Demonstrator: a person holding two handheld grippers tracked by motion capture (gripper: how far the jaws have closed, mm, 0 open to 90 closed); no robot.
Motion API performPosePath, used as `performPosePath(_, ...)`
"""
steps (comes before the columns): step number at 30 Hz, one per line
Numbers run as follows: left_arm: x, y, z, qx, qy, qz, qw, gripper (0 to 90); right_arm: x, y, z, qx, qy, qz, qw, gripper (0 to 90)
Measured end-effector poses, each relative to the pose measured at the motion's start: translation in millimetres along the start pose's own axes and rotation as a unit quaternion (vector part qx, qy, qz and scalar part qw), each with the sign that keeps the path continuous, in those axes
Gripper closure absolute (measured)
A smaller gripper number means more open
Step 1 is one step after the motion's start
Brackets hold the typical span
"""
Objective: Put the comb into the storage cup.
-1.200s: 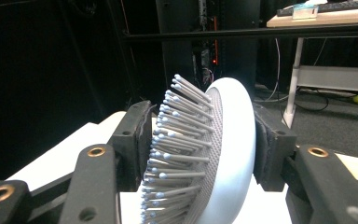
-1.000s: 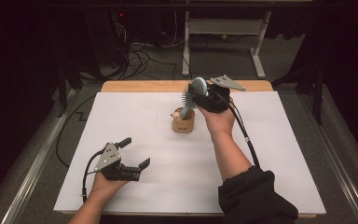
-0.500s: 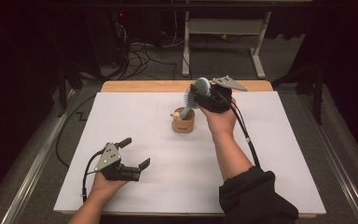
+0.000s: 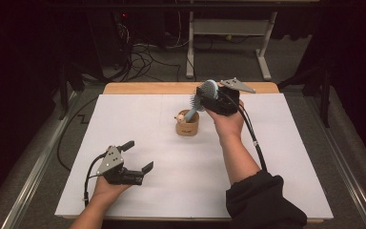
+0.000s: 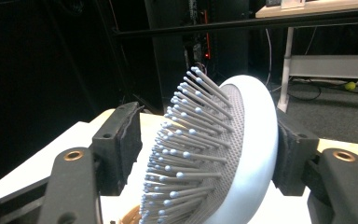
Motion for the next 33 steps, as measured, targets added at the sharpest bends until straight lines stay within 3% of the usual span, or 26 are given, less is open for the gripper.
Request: performPosePath(33,-1.0,0.2,-0.4,-0.002,-0.001,-0.004,1.0000,0.2,-13.3,-0.2,25.2,0.009,-0.023,-0.010,0.9996,22.6)
Point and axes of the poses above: each handheld gripper's, and its own axes: y roughly backward along the jaws, x roughly out of its top, z roughly to its right, the point moved 8 cm from there along -y, roughly forward along the jaws, and after that the axes turned 5 degrees about -y, right-handed, at the moved point
